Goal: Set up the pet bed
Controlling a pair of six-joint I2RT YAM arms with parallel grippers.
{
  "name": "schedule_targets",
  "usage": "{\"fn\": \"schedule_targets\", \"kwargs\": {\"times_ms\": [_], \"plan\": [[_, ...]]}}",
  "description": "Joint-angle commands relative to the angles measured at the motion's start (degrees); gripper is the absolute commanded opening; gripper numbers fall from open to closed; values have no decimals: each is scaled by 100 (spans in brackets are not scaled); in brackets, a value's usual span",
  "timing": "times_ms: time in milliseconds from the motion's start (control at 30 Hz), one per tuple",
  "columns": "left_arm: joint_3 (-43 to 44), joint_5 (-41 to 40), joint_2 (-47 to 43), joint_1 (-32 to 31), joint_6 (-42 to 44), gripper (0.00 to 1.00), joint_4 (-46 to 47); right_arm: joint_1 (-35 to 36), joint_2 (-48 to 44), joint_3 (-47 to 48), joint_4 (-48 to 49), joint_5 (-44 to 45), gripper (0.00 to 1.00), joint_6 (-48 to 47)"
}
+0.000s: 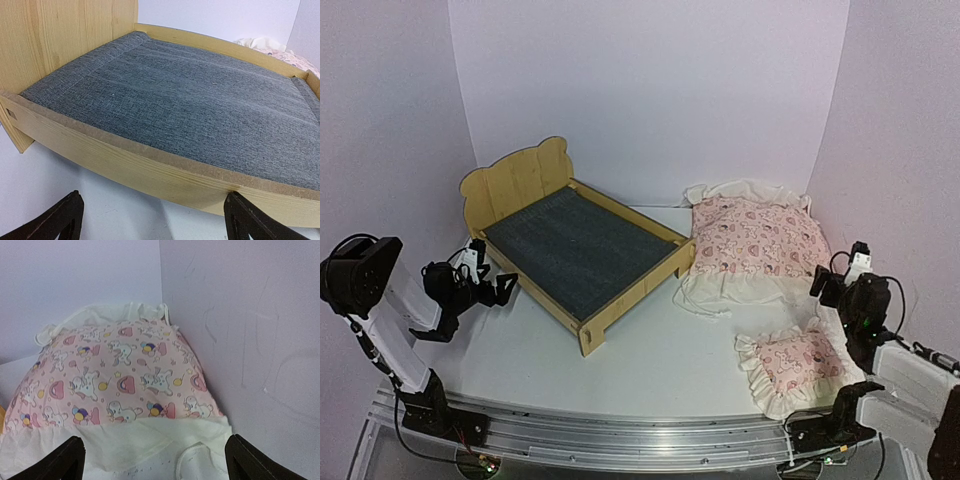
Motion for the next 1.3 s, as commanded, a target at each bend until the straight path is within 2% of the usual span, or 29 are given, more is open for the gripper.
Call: {"fn": "schedule_targets", "kwargs": {"times_ms": [0,100,133,200,300,467,567,667,700,800,867,933,1000,1067,1133,1267], "plan": [[98,65,-123,-47,-63,100,232,0,-358,1438,-3287,246,98,4],[184,-67,-620,-41,-223,100,-229,0,-29,2502,-4376,-168,98,191],[355,37,-886,-41,-131,100,-808,0,202,2846,-4641,-277,98,288],[999,397,-1412,-41,210,100,-2680,0,745,3571,-5138,-442,98,475],[1367,485,-2227,-41,443,100,-4091,0,1679,4821,-5828,-536,98,849],[865,-337,-4075,-41,332,100,-4412,0,3318,6275,-6415,-945,98,1390],[887,-287,-4855,-41,559,100,-4798,0,4171,6884,-6454,-889,96,1615],[1395,741,-4864,-41,1922,100,-5683,4,5073,7543,-6474,-870,94,1659],[1707,1377,-4734,-41,2491,100,-6212,5,5488,7769,-6486,-900,93,1647],[2485,2430,-4044,-41,4178,100,-7696,9,6528,8522,-6516,-1037,94,1489],[3087,2723,-3526,-41,5072,100,-8676,9,7199,8984,-6590,-1106,96,1324],[3578,2809,-3036,-75,6507,100,-9614,17,7805,9335,-6828,-1108,95,1234],[3988,2510,-2568,-258,7699,100,-10373,27,8245,9548,-7000,-1194,86,1193],[4373,1720,-2078,-647,8640,100,-11022,37,8515,9613,-7102,-1437,62,1197],[4599,939,-1581,-1010,9345,100,-11267,43,8528,9575,-7152,-1693,35,1261],[4982,540,-841,-1251,10218,100,-11125,44,8034,9468,-7153,-1891,2,1331]]}}
